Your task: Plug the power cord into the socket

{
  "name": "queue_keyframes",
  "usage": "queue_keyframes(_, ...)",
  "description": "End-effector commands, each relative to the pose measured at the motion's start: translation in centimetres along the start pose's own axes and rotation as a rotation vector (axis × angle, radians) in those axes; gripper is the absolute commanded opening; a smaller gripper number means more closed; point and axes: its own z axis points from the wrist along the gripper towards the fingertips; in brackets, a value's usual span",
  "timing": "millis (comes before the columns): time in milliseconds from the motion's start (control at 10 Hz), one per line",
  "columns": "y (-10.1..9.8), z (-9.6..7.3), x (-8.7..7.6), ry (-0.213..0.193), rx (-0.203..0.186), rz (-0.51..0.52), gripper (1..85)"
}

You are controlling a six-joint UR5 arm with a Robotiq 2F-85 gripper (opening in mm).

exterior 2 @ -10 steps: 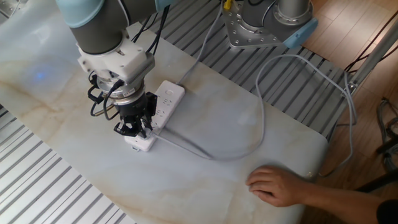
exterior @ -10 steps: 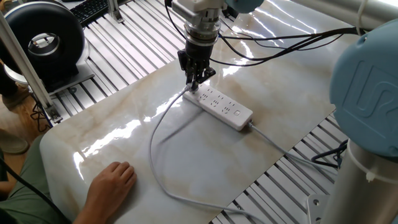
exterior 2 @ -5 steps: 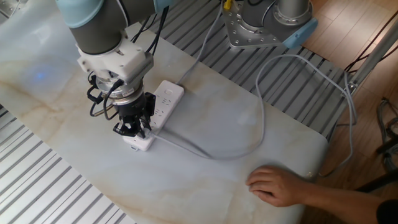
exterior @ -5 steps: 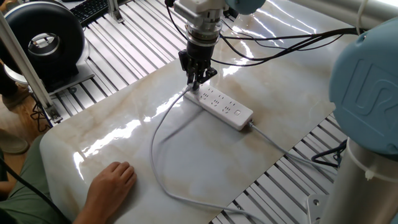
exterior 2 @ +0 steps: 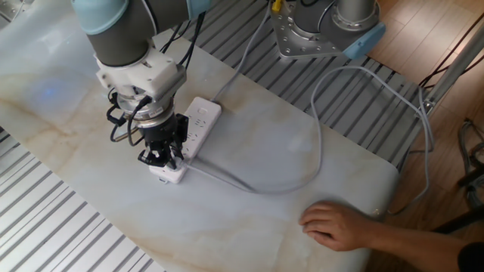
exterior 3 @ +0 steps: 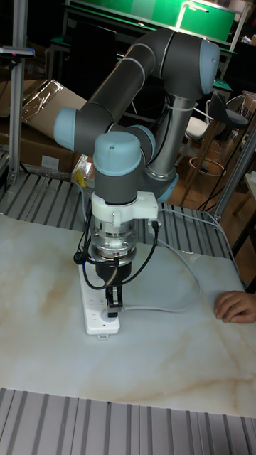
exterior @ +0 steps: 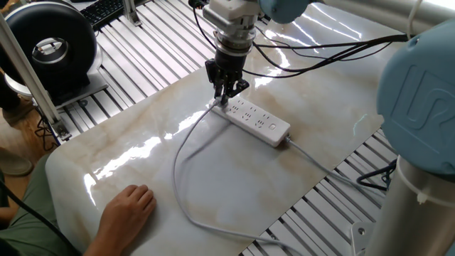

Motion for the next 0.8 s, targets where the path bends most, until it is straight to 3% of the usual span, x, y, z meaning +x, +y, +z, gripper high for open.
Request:
queue_keyframes(0, -0.4, -0.9, 1.4, 0.005, 0.018, -0.005, 4.7)
queue_keyframes(100, 0.2, -1.4, 1.9, 0.007, -0.004, -0.017, 21.0)
queue_keyframes(200, 0.9, -1.9, 2.7, 0.039, -0.027, -0.01, 35.7)
queue_keyframes(300, 1.5, -3.0, 3.3, 0.078, -0.038, 0.018, 44.0)
queue_keyframes(700, 2.2, -5.9, 4.5, 0.087, -0.066, 0.079, 45.0)
